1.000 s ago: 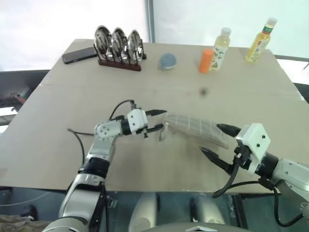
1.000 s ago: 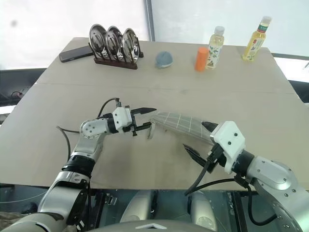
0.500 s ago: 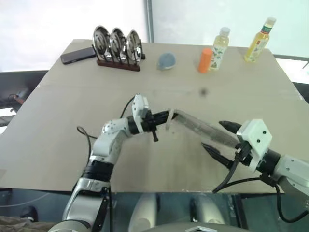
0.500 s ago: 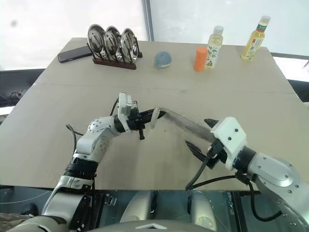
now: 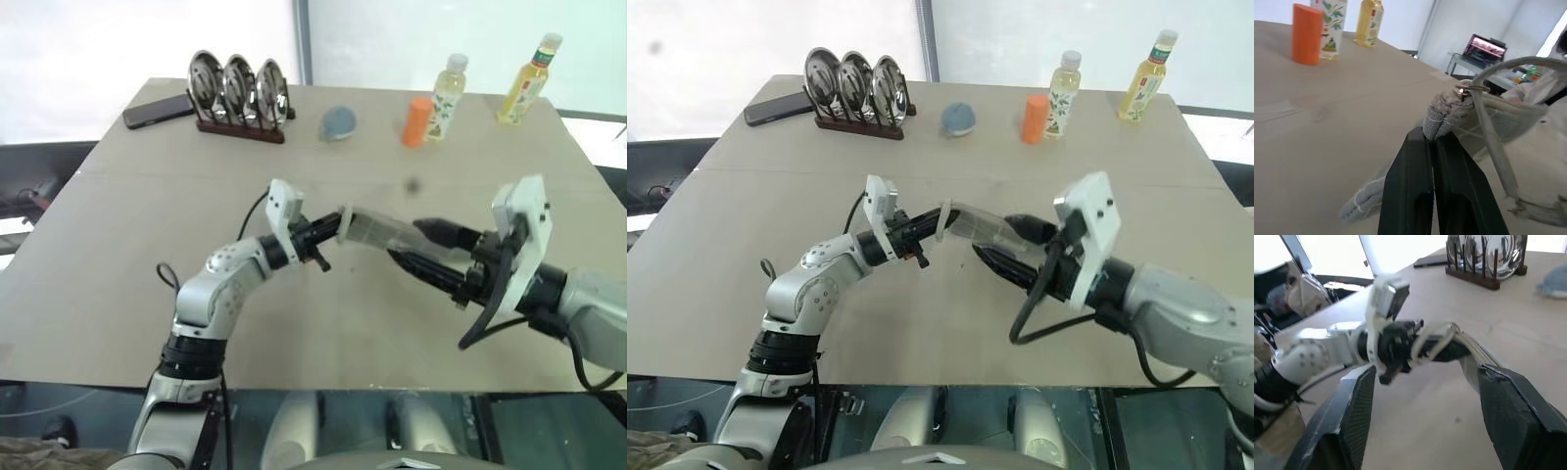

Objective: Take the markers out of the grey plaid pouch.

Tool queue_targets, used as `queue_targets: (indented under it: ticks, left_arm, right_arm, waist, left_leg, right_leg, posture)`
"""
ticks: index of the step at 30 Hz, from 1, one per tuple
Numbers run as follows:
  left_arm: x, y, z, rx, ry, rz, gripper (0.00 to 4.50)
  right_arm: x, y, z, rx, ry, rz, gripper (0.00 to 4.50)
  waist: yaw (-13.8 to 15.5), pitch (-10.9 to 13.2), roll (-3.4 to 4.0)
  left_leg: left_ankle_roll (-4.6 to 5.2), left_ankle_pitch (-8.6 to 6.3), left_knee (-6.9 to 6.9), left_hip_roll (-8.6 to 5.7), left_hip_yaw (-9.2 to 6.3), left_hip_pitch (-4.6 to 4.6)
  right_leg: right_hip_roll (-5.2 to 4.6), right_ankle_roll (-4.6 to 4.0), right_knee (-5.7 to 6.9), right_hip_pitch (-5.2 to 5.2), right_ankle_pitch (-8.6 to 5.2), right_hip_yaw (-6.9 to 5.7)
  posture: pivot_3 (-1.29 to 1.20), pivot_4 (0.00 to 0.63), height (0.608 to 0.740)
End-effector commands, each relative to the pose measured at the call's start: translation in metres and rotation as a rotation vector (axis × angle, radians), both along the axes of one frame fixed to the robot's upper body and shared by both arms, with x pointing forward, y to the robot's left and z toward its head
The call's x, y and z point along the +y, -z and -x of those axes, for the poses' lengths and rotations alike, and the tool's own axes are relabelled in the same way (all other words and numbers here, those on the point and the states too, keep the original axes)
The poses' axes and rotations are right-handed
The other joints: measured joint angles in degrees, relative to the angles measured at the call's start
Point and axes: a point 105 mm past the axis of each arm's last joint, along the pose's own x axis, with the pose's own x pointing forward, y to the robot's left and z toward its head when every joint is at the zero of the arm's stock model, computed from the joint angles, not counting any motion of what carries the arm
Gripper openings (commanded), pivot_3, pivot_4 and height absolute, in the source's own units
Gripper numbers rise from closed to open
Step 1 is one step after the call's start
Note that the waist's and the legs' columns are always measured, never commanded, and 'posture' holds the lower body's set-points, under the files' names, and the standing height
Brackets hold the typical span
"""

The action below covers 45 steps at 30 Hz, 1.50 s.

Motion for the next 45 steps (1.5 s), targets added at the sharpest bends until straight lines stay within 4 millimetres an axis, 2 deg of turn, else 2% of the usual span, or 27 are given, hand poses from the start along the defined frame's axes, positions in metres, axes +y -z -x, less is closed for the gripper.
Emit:
queue_targets:
  ticks: [1, 3, 8, 14, 19, 22, 24, 25, 28, 30, 34, 36, 38, 44, 45]
  left_arm:
    - [0.004, -0.017, 0.000, -0.056, -0.056, 0.000, 0.00]
    - [0.005, -0.017, -0.001, -0.043, -0.080, 0.001, 0.00]
    - [-0.003, -0.020, 0.008, -0.023, -0.038, 0.014, 0.00]
    - [-0.006, -0.021, 0.013, -0.037, -0.026, 0.008, 0.00]
    - [-0.010, -0.018, 0.018, -0.046, -0.014, -0.006, 0.00]
    - [-0.012, -0.016, 0.020, -0.047, -0.008, -0.008, 0.00]
    - [-0.013, -0.015, 0.021, -0.046, -0.007, -0.009, 0.00]
    - [-0.012, -0.014, 0.022, -0.044, -0.007, -0.008, 0.00]
    - [-0.010, -0.013, 0.024, -0.033, 0.000, 0.016, 0.00]
    - [-0.007, -0.011, 0.027, -0.001, 0.023, 0.058, 0.00]
    - [0.006, -0.003, 0.031, 0.073, 0.036, 0.122, 0.00]
    - [0.009, 0.000, 0.032, 0.104, 0.036, 0.142, 0.00]
    - [0.010, 0.000, 0.034, 0.126, 0.051, 0.165, 0.00]
    - [0.004, 0.006, 0.042, 0.172, 0.109, 0.183, 0.00]
    - [0.004, 0.006, 0.043, 0.175, 0.111, 0.183, 0.00]
  right_arm:
    - [-0.006, -0.025, -0.009, -0.049, 0.041, -0.031, 3.48]
    - [-0.006, -0.027, -0.013, -0.049, 0.052, -0.007, 3.48]
    - [0.020, 0.007, -0.020, 0.135, -0.013, 0.037, 3.48]
    - [0.041, 0.020, -0.032, 0.284, -0.029, -0.092, 3.48]
    - [0.058, 0.028, -0.039, 0.354, -0.076, -0.133, 3.48]
    - [0.064, 0.031, -0.042, 0.367, -0.080, -0.134, 2.80]
    - [0.061, 0.032, -0.047, 0.366, -0.056, -0.129, 1.79]
    - [0.057, 0.033, -0.050, 0.363, -0.036, -0.126, 1.53]
    - [0.033, 0.030, -0.058, 0.338, 0.058, -0.117, 0.13]
    - [0.002, 0.031, -0.067, 0.301, 0.182, -0.061, 0.06]
    - [-0.083, 0.040, -0.078, 0.250, 0.489, 0.154, 0.06]
    - [-0.110, 0.043, -0.076, 0.261, 0.561, 0.212, 0.06]
    - [-0.118, 0.040, -0.071, 0.256, 0.566, 0.228, 0.06]
    - [-0.105, 0.041, -0.055, 0.157, 0.464, 0.415, 0.06]
    - [-0.106, 0.040, -0.053, 0.139, 0.466, 0.434, 0.31]
  waist:
    - [-0.01, 0.02, 0.04]
    - [0.08, 0.02, 0.02]
    - [-0.13, 0.02, 0.02]
    - [-0.10, 0.03, 0.04]
    - [-0.21, 0.03, 0.04]
    - [-0.17, 0.04, 0.05]
    - [-0.08, 0.04, 0.05]
    - [-0.09, 0.04, 0.05]
    - [-0.02, 0.04, 0.06]
    - [0.17, 0.05, 0.06]
    - [0.18, 0.06, 0.07]
    - [-0.02, 0.06, 0.07]
    - [-0.32, 0.05, 0.08]
    - [-0.90, 0.09, 0.17]
    - [-0.89, 0.09, 0.16]
  left_leg:
    - [0.00, 0.00, 0.00, 0.00, 0.01, -0.01]
    - [0.01, 0.00, -0.04, -0.01, 0.03, -0.02]
    - [0.01, -0.01, -0.18, -0.01, 0.06, -0.01]
    - [0.02, 0.00, -0.26, -0.02, 0.10, -0.01]
    - [0.02, 0.00, -0.26, -0.03, 0.11, 0.00]
    - [0.02, 0.00, -0.28, -0.02, 0.09, 0.00]
    - [0.02, 0.00, -0.28, -0.03, 0.09, -0.01]
    - [0.02, 0.00, -0.28, -0.03, 0.10, -0.01]
    - [0.02, 0.00, -0.30, -0.03, 0.10, -0.01]
    - [0.02, 0.00, -0.30, -0.04, 0.09, -0.04]
    - [0.03, -0.01, -0.31, -0.08, 0.12, -0.07]
    - [0.05, -0.03, -0.33, -0.06, 0.14, -0.07]
    - [0.05, -0.03, -0.35, -0.03, 0.16, -0.02]
    - [0.05, -0.03, -0.33, 0.02, 0.18, 0.00]
    - [0.05, -0.03, -0.33, -0.02, 0.19, -0.02]
  right_leg:
    - [0.00, 0.00, 0.00, -0.01, 0.00, 0.00]
    - [0.00, -0.01, -0.03, -0.03, 0.00, 0.03]
    - [0.00, -0.01, -0.05, -0.08, 0.00, 0.08]
    - [0.01, -0.02, -0.05, -0.14, 0.00, 0.14]
    - [0.01, -0.02, -0.04, -0.14, 0.00, 0.15]
    - [0.04, -0.02, -0.03, -0.15, 0.00, 0.13]
    - [0.03, -0.02, -0.04, -0.15, 0.00, 0.13]
    - [0.03, -0.02, -0.04, -0.15, 0.00, 0.14]
    - [0.02, -0.02, -0.05, -0.16, 0.00, 0.14]
    - [0.01, -0.02, -0.07, -0.16, -0.01, 0.12]
    - [-0.07, -0.02, -0.16, -0.16, -0.01, 0.13]
    - [-0.06, -0.03, -0.20, -0.15, -0.01, 0.14]
    - [-0.03, -0.03, -0.19, -0.16, -0.01, 0.16]
    - [0.01, -0.03, -0.17, -0.16, -0.02, 0.17]
    - [-0.02, -0.02, -0.19, -0.17, -0.02, 0.18]
  posture:
    - [0.00, 0.150, 0.740]
    - [0.00, 0.150, 0.740]
    - [0.00, 0.150, 0.740]
    - [0.00, 0.150, 0.740]
    - [0.00, 0.150, 0.740]
    - [0.00, 0.150, 0.740]
    - [0.00, 0.150, 0.740]
    - [0.00, 0.150, 0.740]
    - [0.00, 0.150, 0.740]
    - [0.00, 0.150, 0.740]
    - [0.00, 0.150, 0.740]
    - [0.00, 0.150, 0.740]
    - [0.00, 0.150, 0.740]
    - [0.00, 0.150, 0.740]
    - [0.00, 0.150, 0.740]
